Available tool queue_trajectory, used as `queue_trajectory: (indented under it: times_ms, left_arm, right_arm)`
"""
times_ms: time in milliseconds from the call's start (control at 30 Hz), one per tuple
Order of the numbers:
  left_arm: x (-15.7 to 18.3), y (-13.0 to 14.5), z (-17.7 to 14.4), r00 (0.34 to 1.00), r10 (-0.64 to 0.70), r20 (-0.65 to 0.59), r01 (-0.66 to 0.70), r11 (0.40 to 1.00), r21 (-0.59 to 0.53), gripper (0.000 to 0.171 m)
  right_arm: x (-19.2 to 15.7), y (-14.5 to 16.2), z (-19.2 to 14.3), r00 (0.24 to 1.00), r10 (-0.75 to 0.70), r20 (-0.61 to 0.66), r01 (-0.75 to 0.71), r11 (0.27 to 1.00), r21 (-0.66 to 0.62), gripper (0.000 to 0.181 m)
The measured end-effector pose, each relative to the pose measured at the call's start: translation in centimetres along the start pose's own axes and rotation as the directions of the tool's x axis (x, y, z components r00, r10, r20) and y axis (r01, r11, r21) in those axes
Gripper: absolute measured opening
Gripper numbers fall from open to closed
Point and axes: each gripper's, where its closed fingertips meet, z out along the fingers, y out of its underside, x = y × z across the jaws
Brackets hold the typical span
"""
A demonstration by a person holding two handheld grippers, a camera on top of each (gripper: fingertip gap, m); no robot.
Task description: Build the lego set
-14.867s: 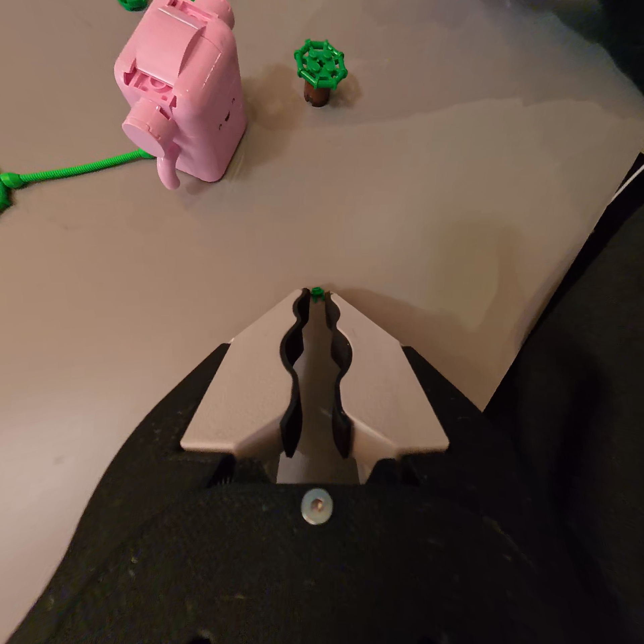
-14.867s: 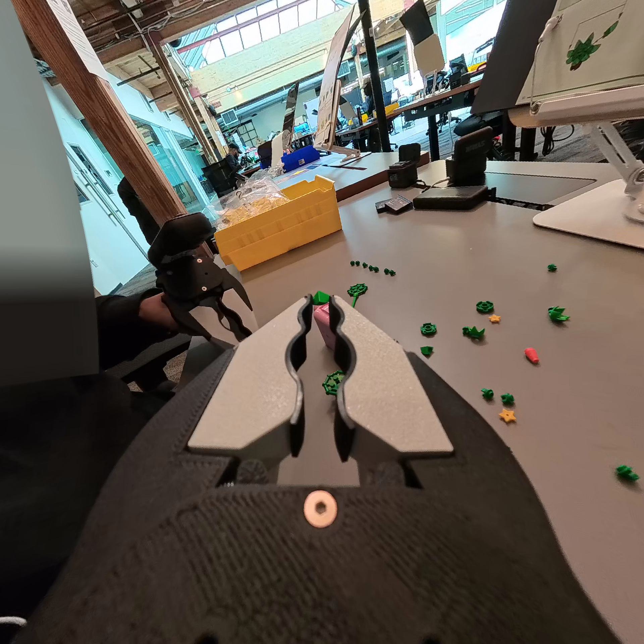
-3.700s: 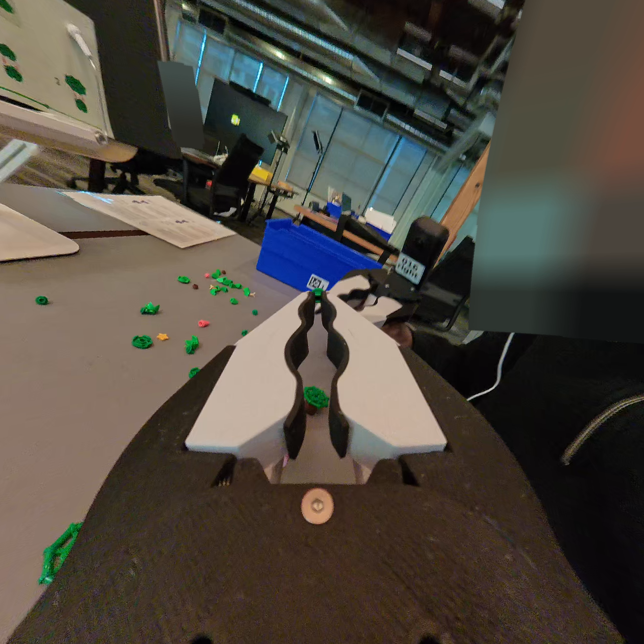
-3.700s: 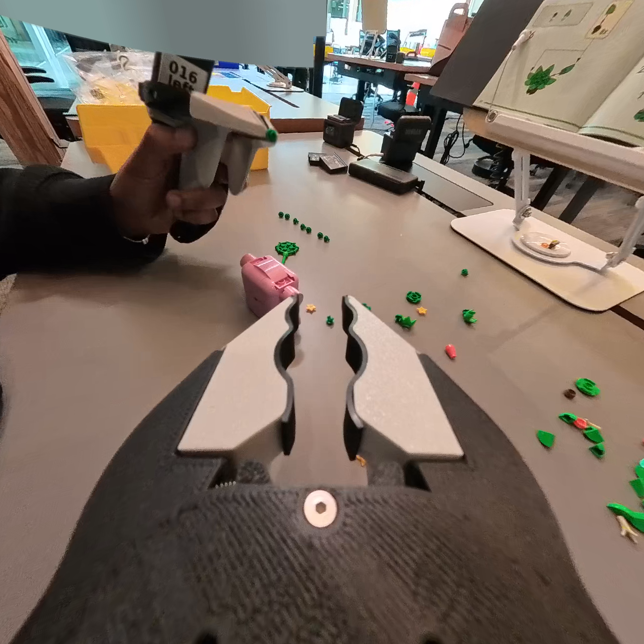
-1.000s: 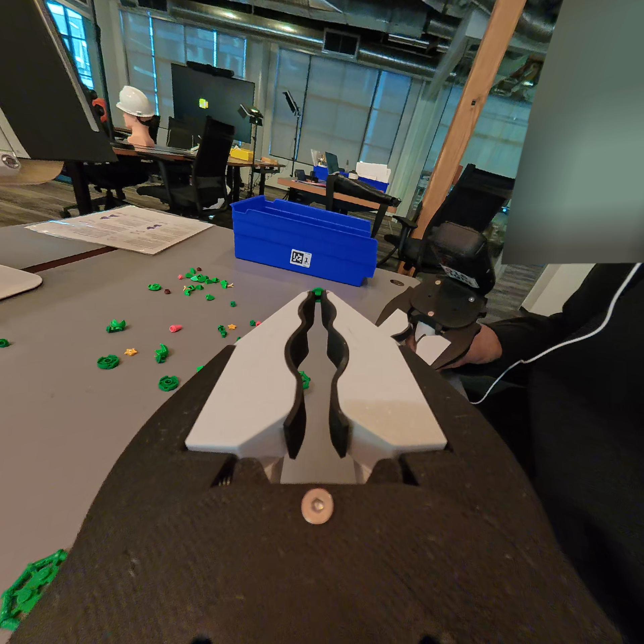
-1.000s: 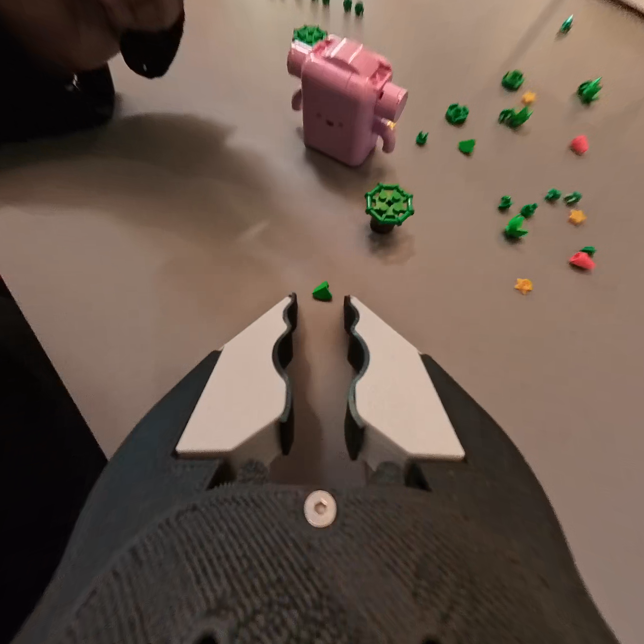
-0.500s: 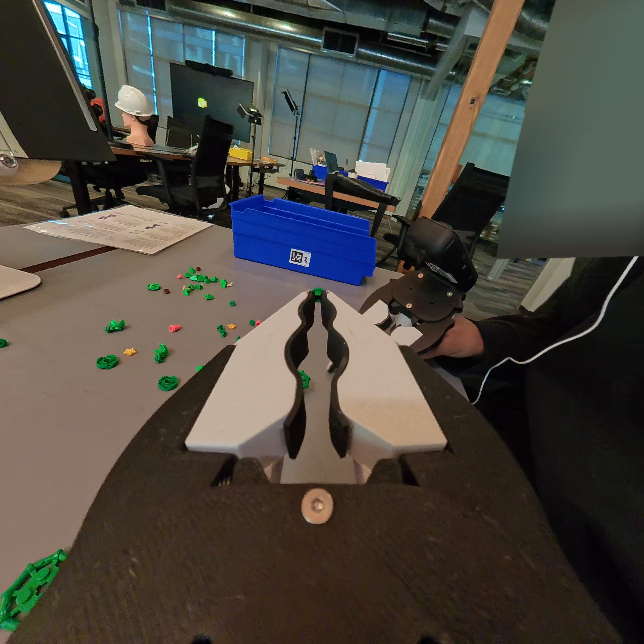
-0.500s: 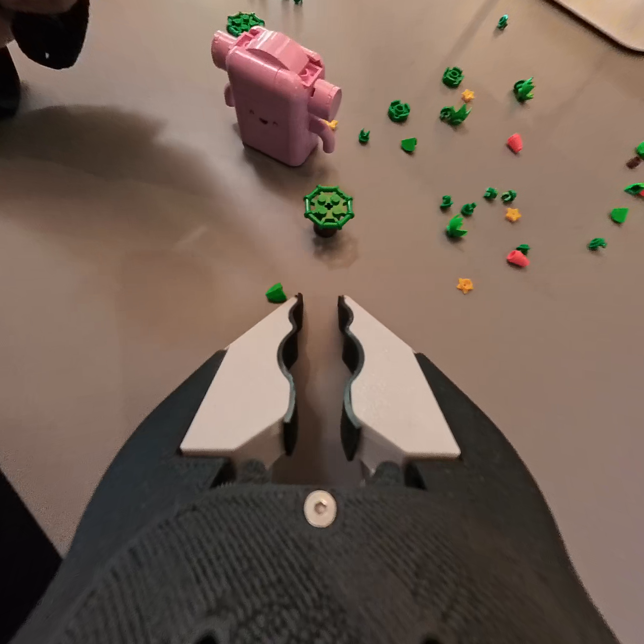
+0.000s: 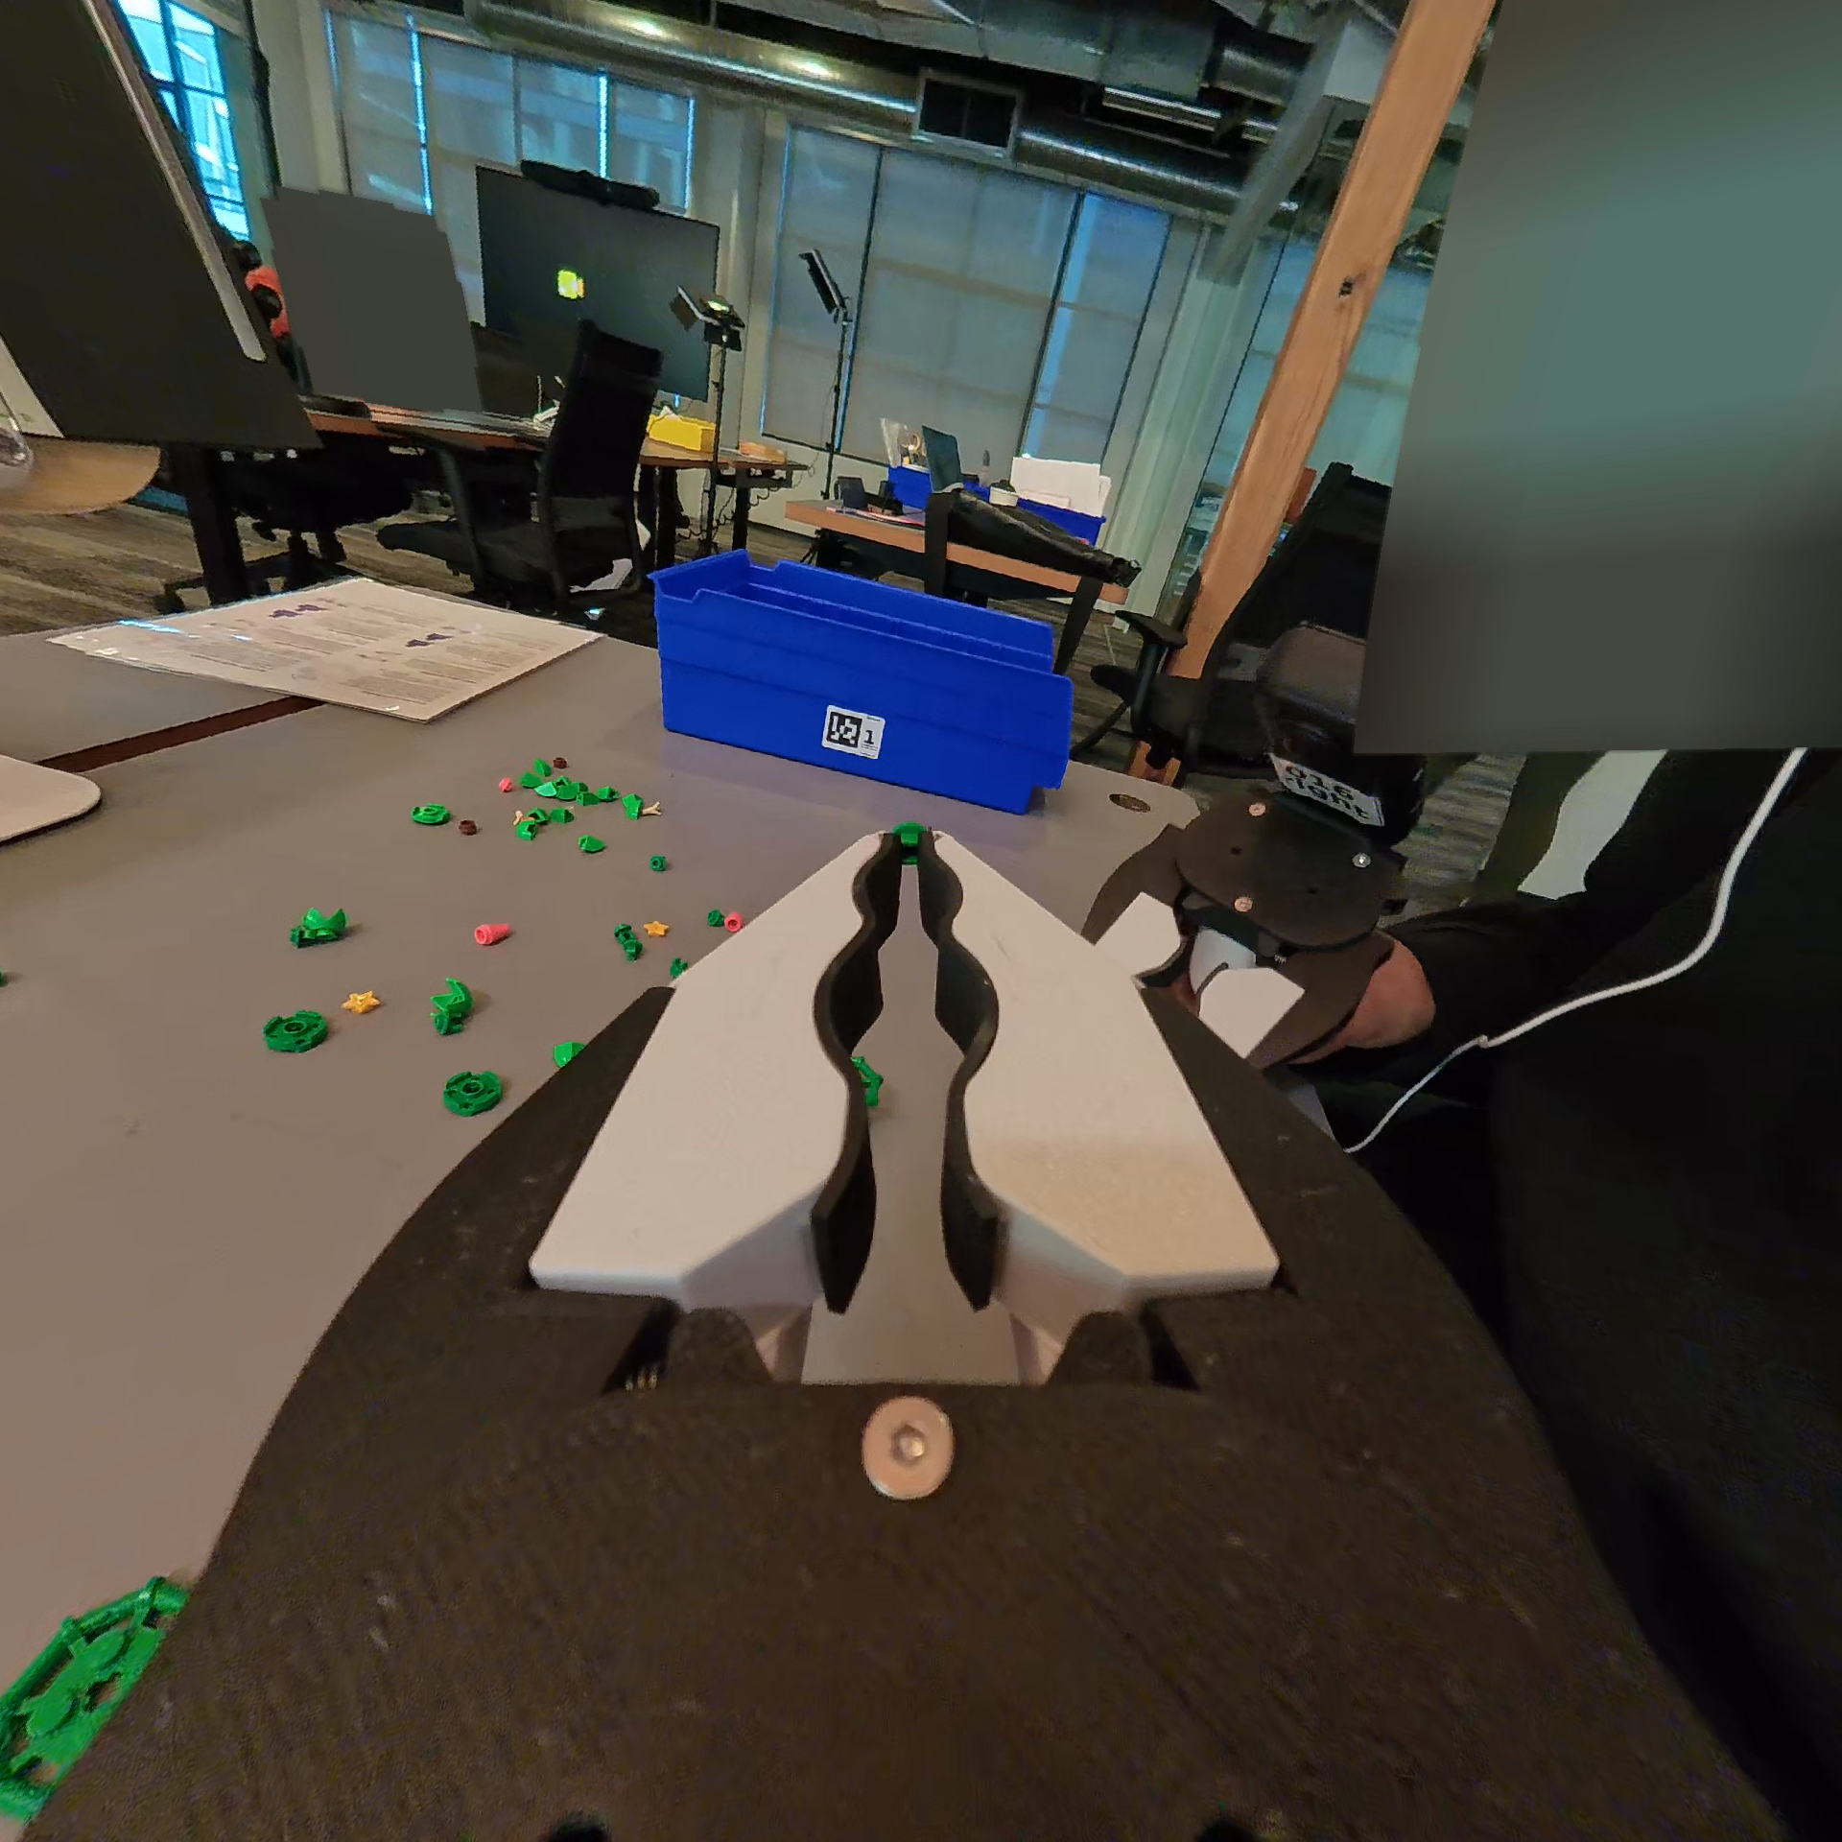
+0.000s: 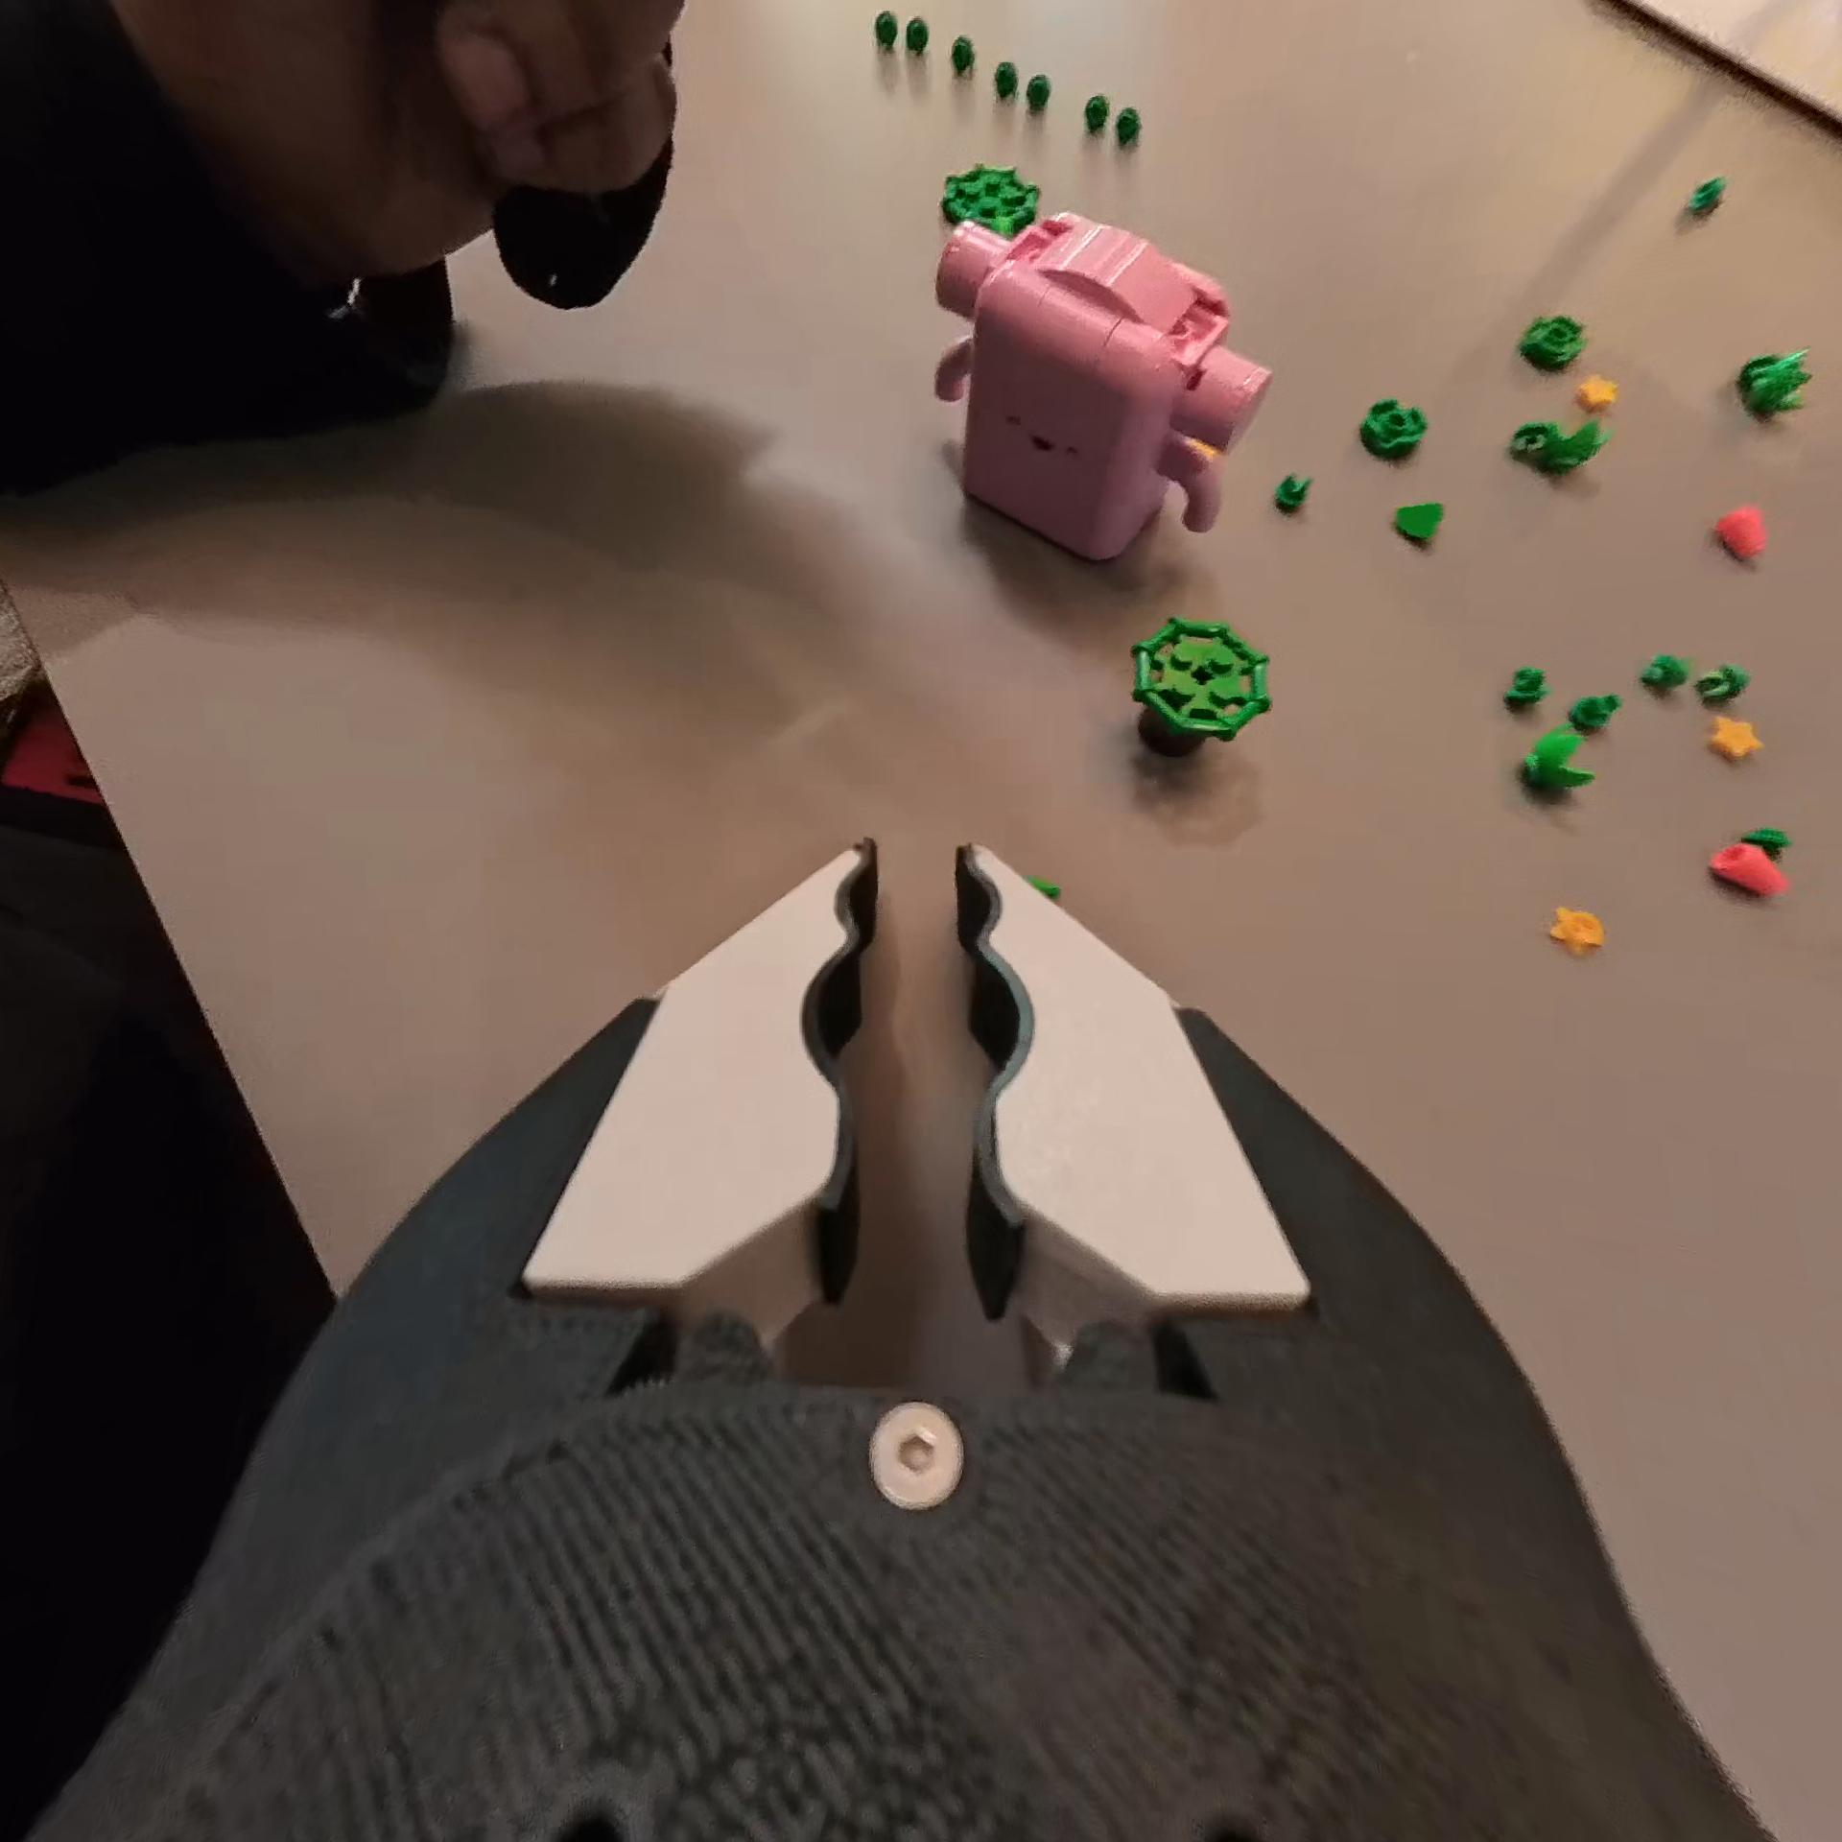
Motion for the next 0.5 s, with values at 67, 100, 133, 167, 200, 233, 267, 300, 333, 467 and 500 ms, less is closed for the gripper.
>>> queue_trajectory:
  times_ms: [67, 100, 133, 167, 200, 233, 267, 300, 333, 467, 500]
  left_arm:
    - [0.0, 0.0, 0.0, 1.000, 0.002, 0.003, -0.002, 1.000, -0.001, 0.000]
    - [-0.1, 0.0, 0.0, 1.000, 0.003, 0.004, -0.003, 1.000, 0.000, 0.000]
    - [-0.1, 0.0, -0.1, 1.000, 0.003, 0.005, -0.003, 1.000, 0.001, 0.000]
    - [-0.1, -0.1, -0.1, 1.000, 0.003, 0.006, -0.003, 1.000, 0.003, 0.000]
    - [-0.1, -0.1, -0.1, 1.000, 0.002, 0.006, -0.002, 1.000, 0.005, 0.000]
    - [-0.1, -0.1, -0.1, 1.000, 0.002, 0.006, -0.002, 1.000, 0.006, 0.000]
    - [-0.1, -0.2, -0.1, 1.000, 0.001, 0.004, -0.001, 1.000, 0.007, 0.000]
    - [0.0, -0.1, -0.1, 1.000, 0.001, 0.003, -0.001, 1.000, 0.007, 0.000]
    - [0.0, -0.1, -0.1, 1.000, 0.002, 0.001, -0.002, 1.000, 0.005, 0.000]
    - [0.1, -0.1, 0.0, 1.000, 0.009, 0.001, -0.009, 1.000, 0.002, 0.000]
    - [0.1, -0.1, 0.0, 1.000, 0.009, 0.001, -0.009, 1.000, 0.002, 0.000]
  right_arm:
    - [0.0, 0.5, 0.4, 1.000, 0.011, 0.007, -0.010, 0.999, -0.039, 0.017]
    - [0.0, 0.7, 0.5, 1.000, 0.020, 0.007, -0.019, 0.998, -0.051, 0.017]
    - [0.1, 0.7, 0.5, 1.000, 0.029, 0.009, -0.028, 0.998, -0.054, 0.017]
    - [0.1, 0.7, 0.4, 0.999, 0.037, 0.010, -0.037, 0.998, -0.052, 0.017]
    - [0.2, 0.7, 0.3, 0.999, 0.044, 0.013, -0.043, 0.998, -0.048, 0.017]
    - [0.2, 0.8, 0.3, 0.999, 0.050, 0.010, -0.049, 0.998, -0.047, 0.017]
    - [0.4, 0.9, 0.2, 0.999, 0.054, 0.005, -0.054, 0.997, -0.049, 0.017]
    - [0.5, 1.0, 0.1, 0.998, 0.057, -0.002, -0.057, 0.997, -0.051, 0.017]
    - [0.7, 1.1, 0.1, 0.998, 0.060, -0.010, -0.061, 0.997, -0.055, 0.017]
    - [1.2, 1.1, -0.1, 0.996, 0.083, -0.020, -0.084, 0.995, -0.048, 0.018]
    - [1.3, 1.1, -0.1, 0.996, 0.084, -0.025, -0.085, 0.995, -0.047, 0.018]
